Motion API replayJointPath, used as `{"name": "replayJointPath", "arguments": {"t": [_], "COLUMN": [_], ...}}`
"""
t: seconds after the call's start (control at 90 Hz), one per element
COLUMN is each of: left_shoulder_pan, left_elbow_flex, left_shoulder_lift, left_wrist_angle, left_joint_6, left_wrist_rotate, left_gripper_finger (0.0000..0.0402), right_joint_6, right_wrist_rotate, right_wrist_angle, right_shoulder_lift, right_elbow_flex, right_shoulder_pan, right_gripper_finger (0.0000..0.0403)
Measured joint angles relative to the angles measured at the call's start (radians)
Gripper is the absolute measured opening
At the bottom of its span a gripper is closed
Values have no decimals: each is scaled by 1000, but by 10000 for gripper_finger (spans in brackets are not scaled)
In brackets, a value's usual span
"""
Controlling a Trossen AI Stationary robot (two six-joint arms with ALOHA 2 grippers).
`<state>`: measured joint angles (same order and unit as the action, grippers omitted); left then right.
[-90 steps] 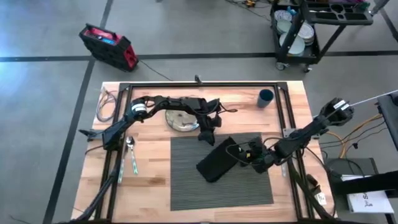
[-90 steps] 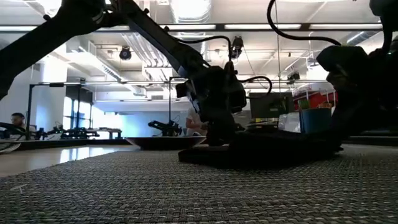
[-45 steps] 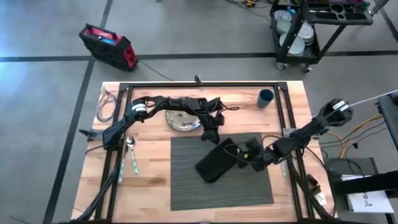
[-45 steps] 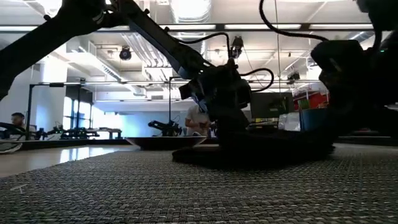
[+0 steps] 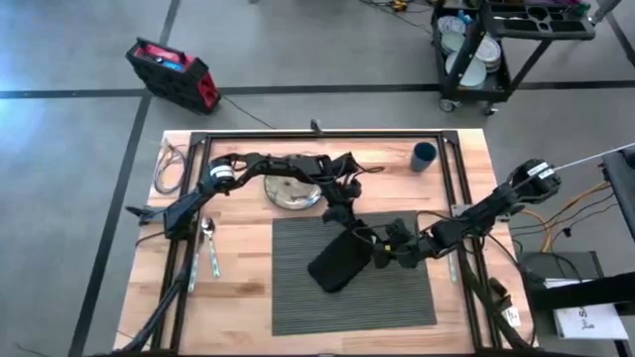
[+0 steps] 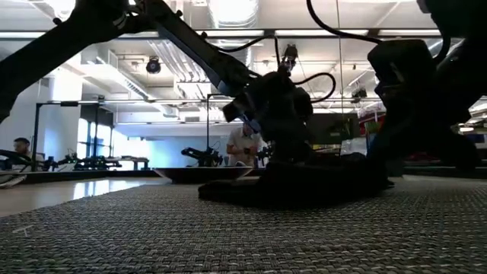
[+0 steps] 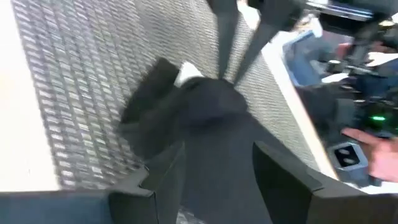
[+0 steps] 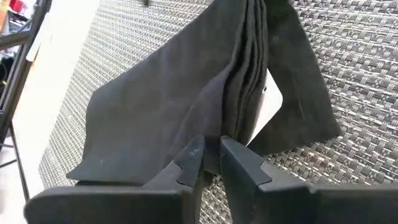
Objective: Set table place
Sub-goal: Move the folded black napkin to the top left of the table
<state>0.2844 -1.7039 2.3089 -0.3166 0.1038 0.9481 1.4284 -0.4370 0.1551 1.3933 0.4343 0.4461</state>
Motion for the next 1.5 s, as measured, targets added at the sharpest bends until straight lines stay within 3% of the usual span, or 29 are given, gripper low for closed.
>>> {"name": "replayJointPath", "arguments": {"t": [0.222, 0.467, 0.711, 1.067, 1.311, 1.5], "left_shoulder_pan": [-9, -11, -42, -54, -12, 11], "left_elbow_flex": [0, 37, 42, 47, 43, 36], "left_shoulder_lift": [0, 2, 2, 30, 28, 28], "left_wrist_angle": [97, 100, 117, 149, 119, 114], "left_joint_6": [-10, -14, -12, -16, -28, -67], "left_wrist_rotate": [-120, -95, -85, -198, -192, -60], "left_gripper_finger": [184, 193, 175, 163, 199, 222], "right_joint_6": [11, 0, -8, -8, -23, -125], "right_wrist_rotate": [0, 0, 0, 0, 0, -3], "right_wrist_angle": [0, 0, 0, 0, 22, 98], "right_shoulder_lift": [0, 0, 0, 0, -11, -35], "right_elbow_flex": [0, 0, 0, 2, 2, 2], "right_shoulder_pan": [0, 0, 0, 0, 0, 0], "right_gripper_finger": [50, 63, 57, 44, 59, 68]}}
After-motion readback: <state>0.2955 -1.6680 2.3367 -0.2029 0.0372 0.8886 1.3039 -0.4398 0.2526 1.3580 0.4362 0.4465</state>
